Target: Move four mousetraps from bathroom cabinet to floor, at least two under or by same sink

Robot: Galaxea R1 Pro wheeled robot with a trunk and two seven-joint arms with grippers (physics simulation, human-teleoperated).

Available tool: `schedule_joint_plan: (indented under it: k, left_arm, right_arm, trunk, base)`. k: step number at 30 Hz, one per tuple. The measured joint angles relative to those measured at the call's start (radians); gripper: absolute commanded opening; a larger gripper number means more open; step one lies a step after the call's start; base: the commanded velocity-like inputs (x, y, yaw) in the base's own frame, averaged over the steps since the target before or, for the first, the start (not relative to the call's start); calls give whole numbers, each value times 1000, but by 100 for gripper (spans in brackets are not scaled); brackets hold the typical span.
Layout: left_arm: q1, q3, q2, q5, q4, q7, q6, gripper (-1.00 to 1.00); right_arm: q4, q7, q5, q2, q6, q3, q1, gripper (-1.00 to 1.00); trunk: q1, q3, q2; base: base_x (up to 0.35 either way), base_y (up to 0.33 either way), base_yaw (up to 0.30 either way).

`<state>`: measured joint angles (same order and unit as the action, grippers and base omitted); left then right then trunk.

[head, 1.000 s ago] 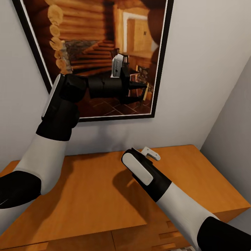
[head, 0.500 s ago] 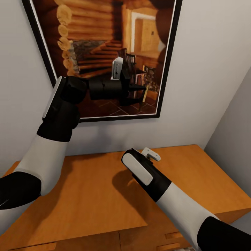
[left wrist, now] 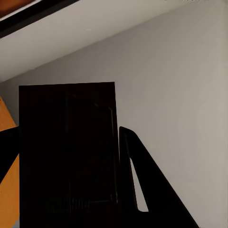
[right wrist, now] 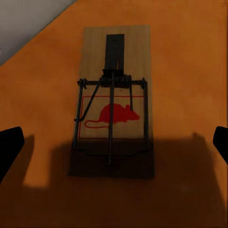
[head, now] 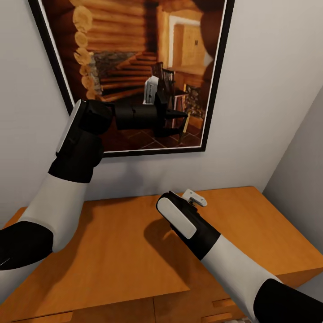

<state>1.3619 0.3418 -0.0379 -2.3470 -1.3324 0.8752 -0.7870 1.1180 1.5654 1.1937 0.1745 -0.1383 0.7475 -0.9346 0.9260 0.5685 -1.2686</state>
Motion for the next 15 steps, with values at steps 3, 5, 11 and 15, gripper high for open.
schedule_joint_plan:
  k: [3,5,11,15]
  left_arm:
    - [0,0,0,0,7,0,0,-100]
    - [0,0,0,0,10,0,0,-100]
    - [0,0,0,0,13,-1,0,-100]
    - [-1,1,0,-1,8,8,-2,-100]
  right_arm:
    - [-3,0,-10,0,0,-1,0,100]
    - [-8,0,-12,0,0,-1,0,100]
    - [-19,0,-13,0,0,1,0,100]
    - [-20,0,-14,0,1,2,0,100]
  trunk:
    - [0,0,0]
    - [0,0,0]
    - [-1,0,0]
    - [0,0,0]
  base:
    - [45,0,0]
    - [154,0,0]
    - [269,0,0]
    - [93,0,0]
